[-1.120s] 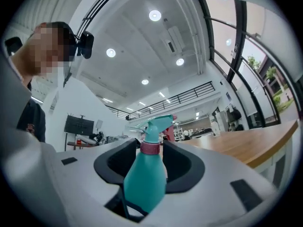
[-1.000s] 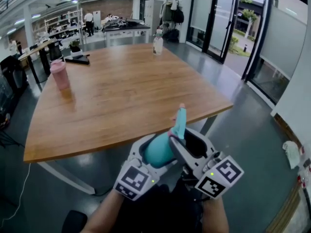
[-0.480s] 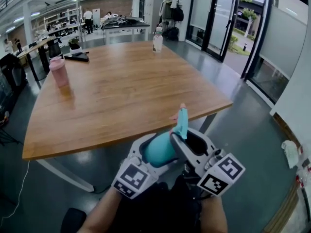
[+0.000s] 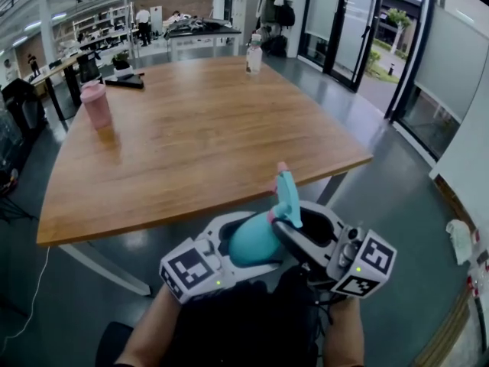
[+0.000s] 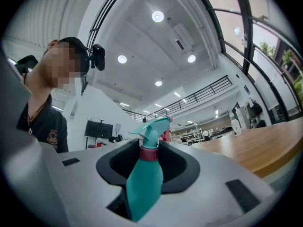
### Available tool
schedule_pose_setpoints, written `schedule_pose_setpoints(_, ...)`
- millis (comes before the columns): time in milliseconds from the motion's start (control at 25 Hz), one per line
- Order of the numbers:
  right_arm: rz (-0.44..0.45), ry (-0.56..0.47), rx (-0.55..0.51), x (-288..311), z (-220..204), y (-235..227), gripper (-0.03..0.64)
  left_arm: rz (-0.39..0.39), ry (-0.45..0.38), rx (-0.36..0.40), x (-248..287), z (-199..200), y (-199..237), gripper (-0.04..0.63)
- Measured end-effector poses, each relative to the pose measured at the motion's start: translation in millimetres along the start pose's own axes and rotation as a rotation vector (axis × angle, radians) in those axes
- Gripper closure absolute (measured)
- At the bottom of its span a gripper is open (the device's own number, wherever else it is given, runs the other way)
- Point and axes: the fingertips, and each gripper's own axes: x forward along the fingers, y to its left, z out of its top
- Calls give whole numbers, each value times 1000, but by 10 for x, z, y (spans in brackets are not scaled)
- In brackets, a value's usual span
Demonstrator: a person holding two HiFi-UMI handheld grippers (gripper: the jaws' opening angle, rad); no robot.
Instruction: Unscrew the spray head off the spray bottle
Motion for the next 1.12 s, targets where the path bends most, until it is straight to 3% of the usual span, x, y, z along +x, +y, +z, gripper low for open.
schedule_pose_setpoints(240,152,0,16,-7,-15,104,486,-104,-44,-35,-53,17,-126,164)
schedule_pose_setpoints(400,146,-11,21,-9,-21,82,480,-81,-60,-45,-30,16,-110,164)
schedule_pose_setpoints(560,39,-13,8,-2,-14,1,437,24,-61,-63,-20,17,52,164)
schedule_pose_setpoints(760,-191,41,-44,58,-68,-170,437,225,5,-30,0,-17,310,164)
schedule_pose_setpoints(1120,-399,38,-31,74,-104,-296,437,379,86,31,73,-117,465,164)
